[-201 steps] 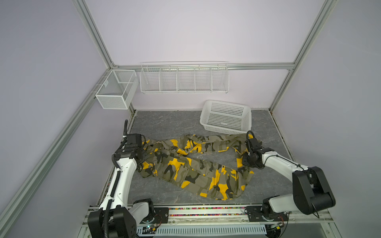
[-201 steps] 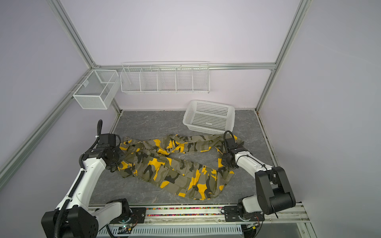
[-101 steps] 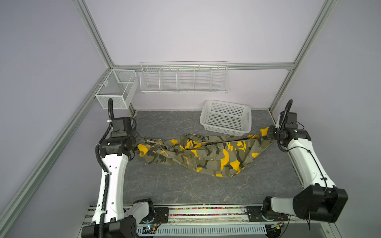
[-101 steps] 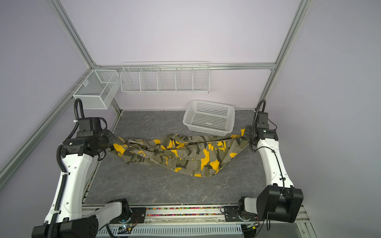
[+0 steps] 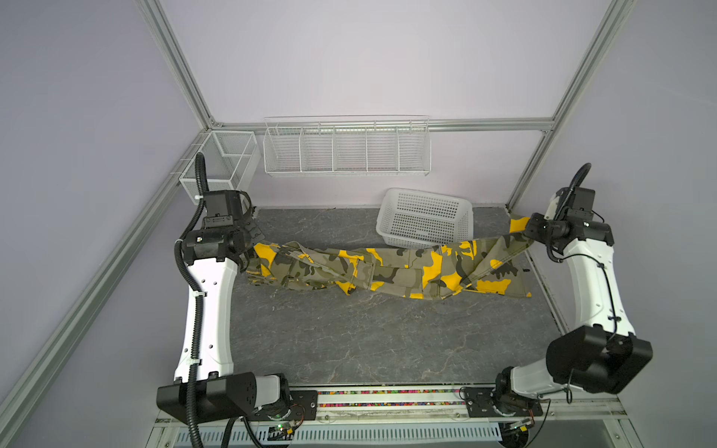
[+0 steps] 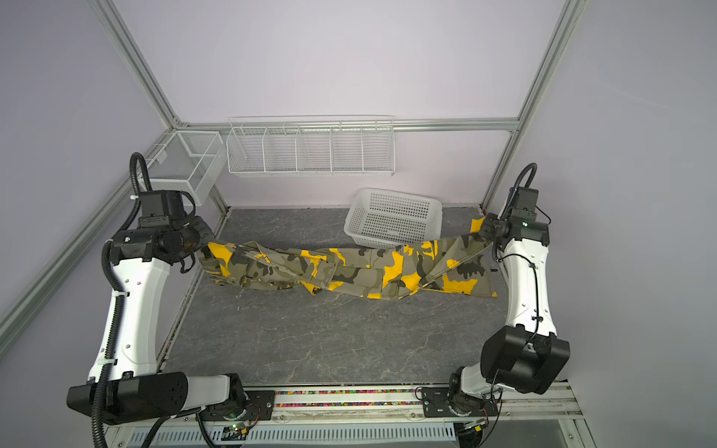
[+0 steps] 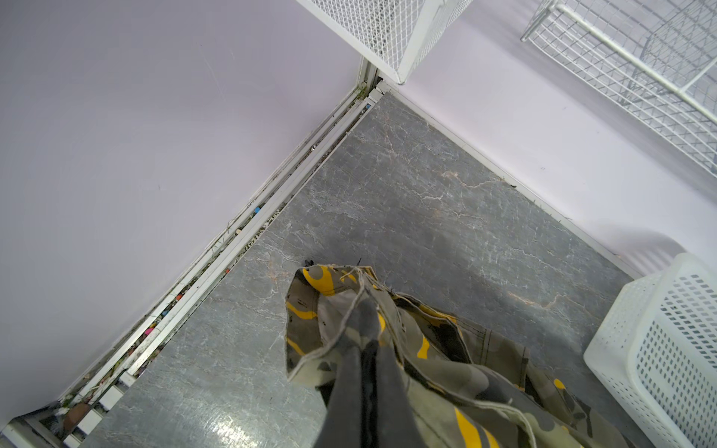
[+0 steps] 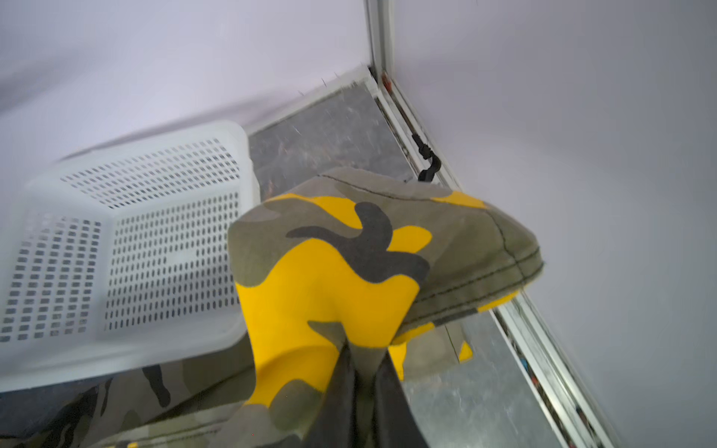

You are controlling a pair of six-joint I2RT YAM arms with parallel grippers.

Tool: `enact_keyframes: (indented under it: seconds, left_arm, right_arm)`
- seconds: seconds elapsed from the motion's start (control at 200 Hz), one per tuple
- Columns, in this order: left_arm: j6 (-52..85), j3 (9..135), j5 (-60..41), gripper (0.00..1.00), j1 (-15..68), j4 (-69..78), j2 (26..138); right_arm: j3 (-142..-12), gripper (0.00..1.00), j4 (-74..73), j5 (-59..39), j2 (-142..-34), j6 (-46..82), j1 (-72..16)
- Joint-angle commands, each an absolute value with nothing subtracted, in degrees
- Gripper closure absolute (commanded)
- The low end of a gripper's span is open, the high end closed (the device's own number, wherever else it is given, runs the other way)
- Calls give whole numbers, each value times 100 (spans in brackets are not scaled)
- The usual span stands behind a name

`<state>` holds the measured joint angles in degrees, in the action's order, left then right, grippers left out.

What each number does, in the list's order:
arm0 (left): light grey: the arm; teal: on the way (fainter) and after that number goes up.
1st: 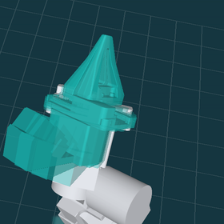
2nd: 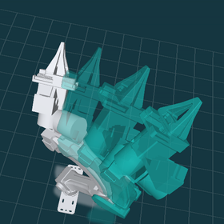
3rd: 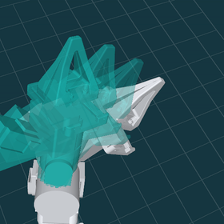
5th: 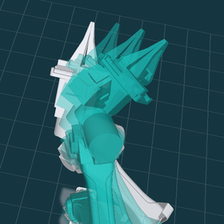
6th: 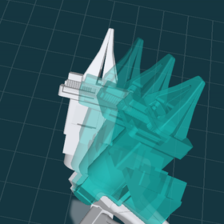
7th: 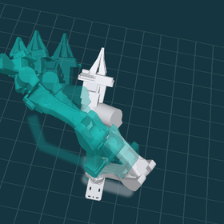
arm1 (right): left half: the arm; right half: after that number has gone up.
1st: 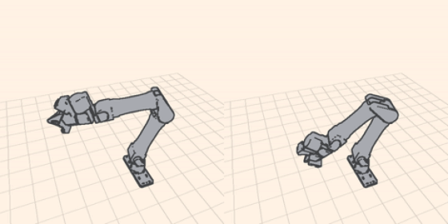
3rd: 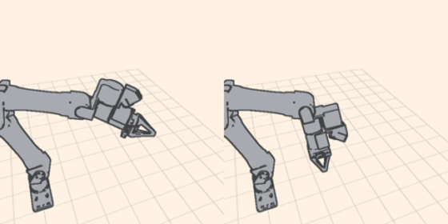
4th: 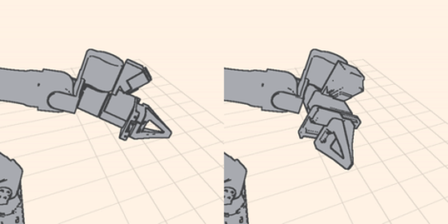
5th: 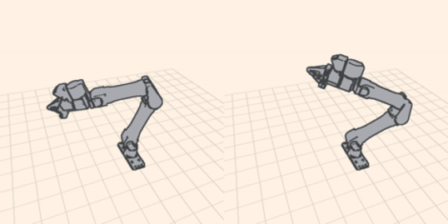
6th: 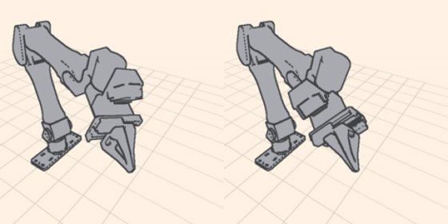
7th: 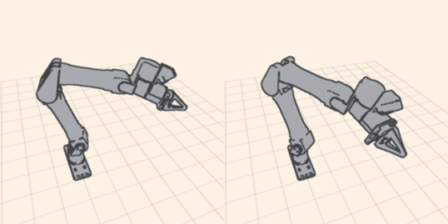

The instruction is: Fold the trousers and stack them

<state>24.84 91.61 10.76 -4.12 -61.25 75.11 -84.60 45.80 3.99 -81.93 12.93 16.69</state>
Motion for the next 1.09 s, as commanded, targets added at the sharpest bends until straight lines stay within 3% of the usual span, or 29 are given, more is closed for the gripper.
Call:
enact_keyframes:
  seconds: [0.0, 0.2, 0.41, 0.565, 0.625, 0.73, 0.815, 0.965, 1.09]
  left_arm:
    - [2602, 8319, 1342, 100, -435, -6201, 7024]
    - [3145, 6478, 1896, 100, -530, -6053, 6299]
    - [3757, 5361, 2258, 100, -817, -5692, 6052]
    - [3738, 5317, 2490, 100, -886, -5659, 6060]
    - [3746, 5341, 2536, 100, -895, -5695, 6086]
    - [3859, 5371, 2742, 99, -894, -5927, 6084]
    - [3833, 5297, 2956, 96, -888, -5954, 5971]
    - [3815, 5217, 3034, 92, -894, -5926, 5922]
    - [3937, 5229, 3078, 90, -894, -6197, 5834]
  right_arm:
    - [-7138, 87, 4733, 345, -7385, 2093, 1877]
    - [-4898, 85, 4346, 830, -6456, 2484, 2222]
    - [-4088, 80, 4268, 1407, -6403, 2882, 2390]
    - [-4075, 64, 4527, 1655, -6292, 3241, 2395]
    - [-4151, 53, 4635, 1748, -6262, 3365, 2391]
    - [-4285, 48, 4787, 1855, -6109, 3517, 2399]
    - [-4390, 38, 4795, 1674, -6027, 3643, 2400]
    - [-4317, 39, 3716, 63, -6366, 3549, 2272]
    - [-4404, 36, 3511, -32, -6989, 3349, 2033]
